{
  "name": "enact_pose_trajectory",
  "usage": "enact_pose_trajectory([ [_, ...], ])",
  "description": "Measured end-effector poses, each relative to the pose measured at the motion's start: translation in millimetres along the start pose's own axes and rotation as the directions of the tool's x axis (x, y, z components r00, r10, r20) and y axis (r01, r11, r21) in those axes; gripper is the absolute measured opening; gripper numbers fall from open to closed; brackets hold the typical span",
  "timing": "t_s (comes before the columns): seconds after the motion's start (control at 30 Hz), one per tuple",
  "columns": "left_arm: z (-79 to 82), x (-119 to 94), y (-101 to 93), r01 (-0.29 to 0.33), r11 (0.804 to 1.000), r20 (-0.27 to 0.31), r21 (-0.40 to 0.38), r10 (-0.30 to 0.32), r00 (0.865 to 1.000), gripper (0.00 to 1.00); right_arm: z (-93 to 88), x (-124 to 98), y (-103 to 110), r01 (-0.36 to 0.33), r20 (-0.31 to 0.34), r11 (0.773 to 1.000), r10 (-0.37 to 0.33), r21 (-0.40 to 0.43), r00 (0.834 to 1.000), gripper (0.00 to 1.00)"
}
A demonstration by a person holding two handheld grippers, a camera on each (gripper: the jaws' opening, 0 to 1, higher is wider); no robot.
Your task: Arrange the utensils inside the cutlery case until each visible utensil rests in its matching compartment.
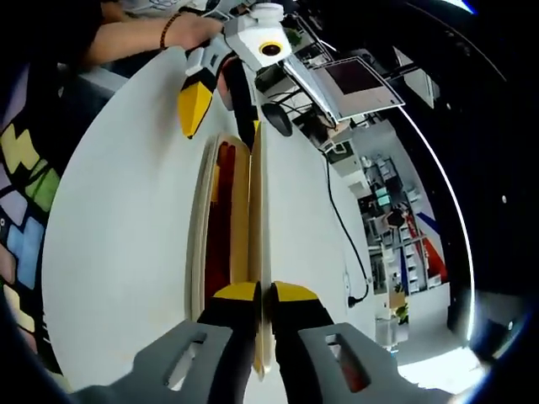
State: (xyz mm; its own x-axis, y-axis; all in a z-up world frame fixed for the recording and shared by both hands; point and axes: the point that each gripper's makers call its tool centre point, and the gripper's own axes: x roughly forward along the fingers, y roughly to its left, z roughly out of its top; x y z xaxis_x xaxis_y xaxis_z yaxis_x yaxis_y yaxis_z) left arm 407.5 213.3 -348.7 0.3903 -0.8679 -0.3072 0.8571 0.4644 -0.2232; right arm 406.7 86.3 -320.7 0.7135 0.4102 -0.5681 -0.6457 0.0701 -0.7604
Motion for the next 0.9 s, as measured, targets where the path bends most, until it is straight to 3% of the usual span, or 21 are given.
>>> enact_pose_trajectory([
  [0.13,-0.6,2.8,-2.5,0.005,1.000,0.000,-0.008,-0.005,1.000,0.75,0.2,-1.9,-0.4,0.022,0.012,1.000,-0.022,-0.017,1.000,0.03],
  [0.4,-3.8,4.3,0.6,-0.006,1.000,-0.014,-0.015,0.006,1.000,0.73,7.3,-9.5,2.9,0.076,0.098,0.996,-0.070,-0.054,0.993,0.03],
  [0.53,-4.4,4.2,1.7,-0.005,1.000,-0.016,-0.018,0.005,1.000,0.72,9.6,-12.7,1.8,0.120,0.156,0.987,-0.103,-0.102,0.982,0.03],
  [0.83,-6.9,2.0,2.7,-0.007,1.000,-0.026,-0.021,0.006,1.000,0.72,12.7,-17.3,6.4,0.155,0.208,0.980,-0.127,-0.124,0.970,0.03],
  [0.9,-6.8,1.6,2.6,-0.005,1.000,-0.025,-0.022,0.005,1.000,0.72,15.3,-19.5,5.1,0.183,0.235,0.973,-0.147,-0.139,0.961,0.03],
])
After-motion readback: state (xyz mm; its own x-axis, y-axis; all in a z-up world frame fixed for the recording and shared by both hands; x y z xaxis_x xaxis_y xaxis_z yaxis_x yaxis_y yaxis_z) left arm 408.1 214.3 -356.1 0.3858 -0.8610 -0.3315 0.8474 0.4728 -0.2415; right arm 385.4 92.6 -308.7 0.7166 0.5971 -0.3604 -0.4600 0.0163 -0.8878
